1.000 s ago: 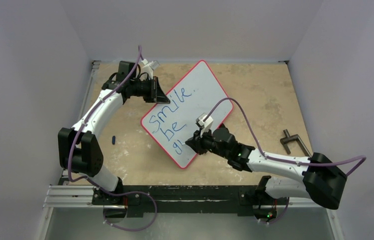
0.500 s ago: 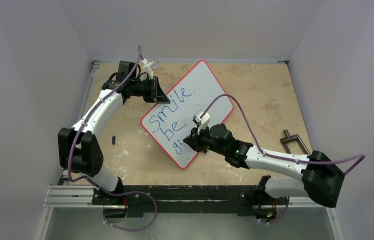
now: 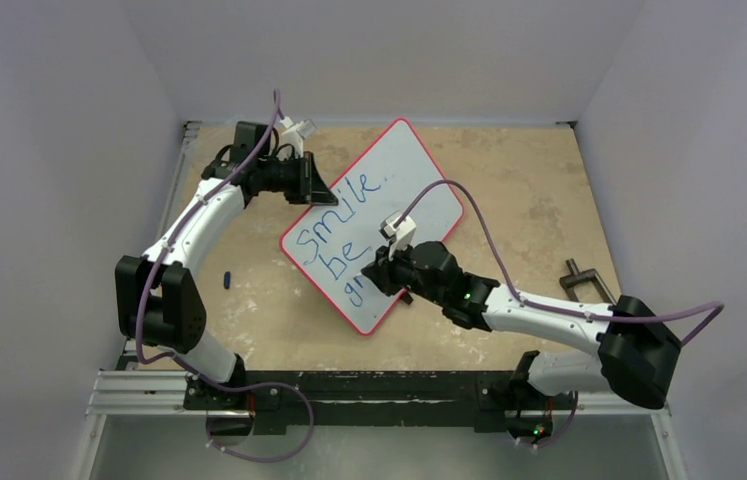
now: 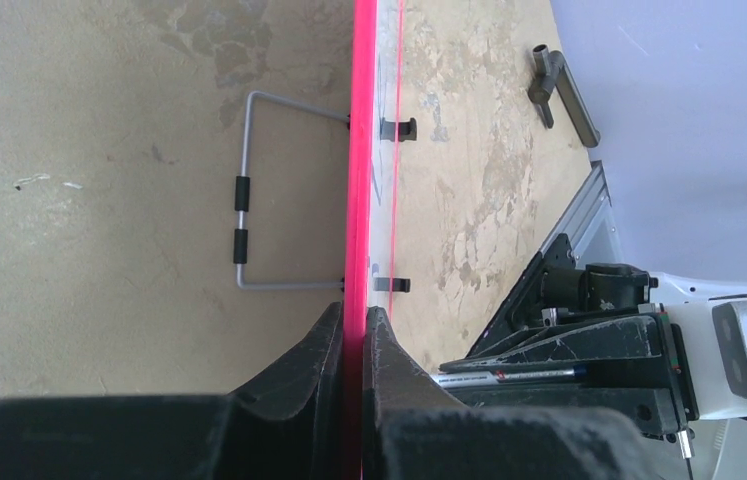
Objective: Write a sentence on the whiteboard
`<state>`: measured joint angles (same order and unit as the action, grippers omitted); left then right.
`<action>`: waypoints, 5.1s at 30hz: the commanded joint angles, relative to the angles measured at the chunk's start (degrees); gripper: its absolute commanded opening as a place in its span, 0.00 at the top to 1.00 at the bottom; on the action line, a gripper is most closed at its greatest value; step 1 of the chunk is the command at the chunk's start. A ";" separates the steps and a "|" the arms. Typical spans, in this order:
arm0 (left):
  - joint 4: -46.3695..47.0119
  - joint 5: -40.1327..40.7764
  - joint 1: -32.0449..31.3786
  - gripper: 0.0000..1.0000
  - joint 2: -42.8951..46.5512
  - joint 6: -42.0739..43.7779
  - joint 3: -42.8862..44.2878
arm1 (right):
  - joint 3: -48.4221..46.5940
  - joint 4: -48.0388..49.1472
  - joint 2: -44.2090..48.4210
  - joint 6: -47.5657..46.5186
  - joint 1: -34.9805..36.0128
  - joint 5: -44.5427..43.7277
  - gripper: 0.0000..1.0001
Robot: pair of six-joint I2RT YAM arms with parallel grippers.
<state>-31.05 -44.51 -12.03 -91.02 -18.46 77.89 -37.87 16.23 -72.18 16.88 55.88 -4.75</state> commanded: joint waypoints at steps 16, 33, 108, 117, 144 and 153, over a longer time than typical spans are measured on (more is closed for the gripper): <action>1.08 3.87 0.16 1.00 1.97 -0.79 1.39 | -3.79 -6.02 3.18 0.31 -0.95 -3.31 1.00; 1.08 3.91 0.08 1.00 1.85 -0.70 1.32 | -1.97 -6.38 3.88 1.55 -1.24 -5.40 1.00; 1.17 3.69 0.08 1.00 2.28 -0.79 1.32 | -4.94 -9.91 -0.81 0.74 -4.52 -5.74 1.00; 1.19 3.64 0.08 1.00 2.26 -0.79 1.30 | -6.49 -9.30 -1.14 0.95 -4.55 -4.05 1.00; 1.30 3.82 0.08 1.00 1.94 -0.79 1.30 | -6.36 -6.59 -0.77 1.91 -4.55 -1.15 1.00; 1.21 3.82 0.08 1.00 2.08 -0.70 1.30 | -2.85 -6.47 -0.17 2.57 -4.63 -0.65 1.00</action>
<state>-30.94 -44.10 -12.12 -91.02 -18.92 77.89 -42.11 6.11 -72.62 18.06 51.31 -6.46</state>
